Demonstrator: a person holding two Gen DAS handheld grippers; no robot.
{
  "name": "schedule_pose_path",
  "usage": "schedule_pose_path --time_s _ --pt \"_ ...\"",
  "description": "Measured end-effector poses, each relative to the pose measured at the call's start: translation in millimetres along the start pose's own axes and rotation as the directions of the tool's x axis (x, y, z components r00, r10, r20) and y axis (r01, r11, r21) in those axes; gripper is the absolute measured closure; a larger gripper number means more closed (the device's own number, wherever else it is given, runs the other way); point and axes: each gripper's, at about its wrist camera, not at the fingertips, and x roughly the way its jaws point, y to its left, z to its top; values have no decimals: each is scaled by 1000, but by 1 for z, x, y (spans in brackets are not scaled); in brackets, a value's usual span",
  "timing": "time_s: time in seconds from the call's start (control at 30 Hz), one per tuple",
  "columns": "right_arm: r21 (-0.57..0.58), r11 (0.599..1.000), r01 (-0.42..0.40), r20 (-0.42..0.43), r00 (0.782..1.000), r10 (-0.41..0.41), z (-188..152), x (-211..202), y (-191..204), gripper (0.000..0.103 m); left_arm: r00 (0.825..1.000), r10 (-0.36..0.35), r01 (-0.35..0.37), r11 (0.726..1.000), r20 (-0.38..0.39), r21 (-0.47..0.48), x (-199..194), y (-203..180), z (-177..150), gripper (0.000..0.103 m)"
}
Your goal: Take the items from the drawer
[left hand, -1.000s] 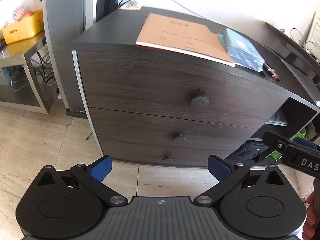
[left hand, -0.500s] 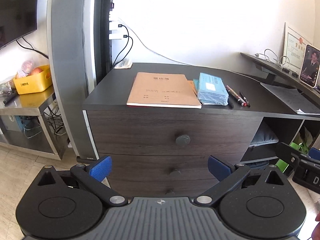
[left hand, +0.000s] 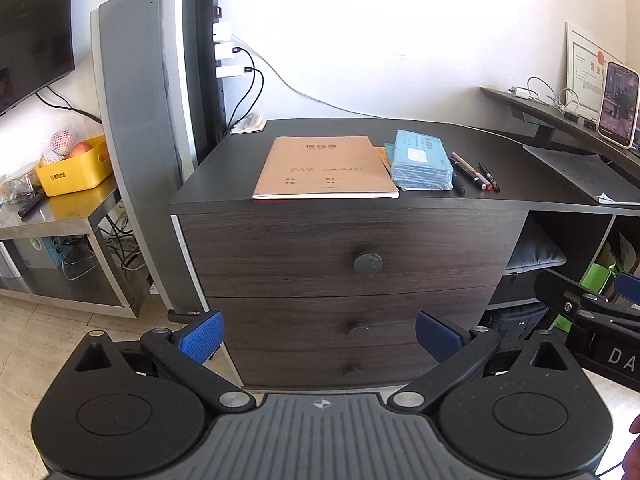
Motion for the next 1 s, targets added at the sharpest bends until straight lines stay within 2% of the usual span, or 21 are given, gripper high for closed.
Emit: schedule_pose_path --time_s 0.57,1.0 --pt "8 1000 13 -19 1000 -13 -3 6 -4 0 999 -17 18 1000 -37 23 9 -4 -2 1" --pt "5 1000 16 -13 1000 -16 -4 6 -3 0 998 -39 39 999 -46 2 13 -3 -3 1"
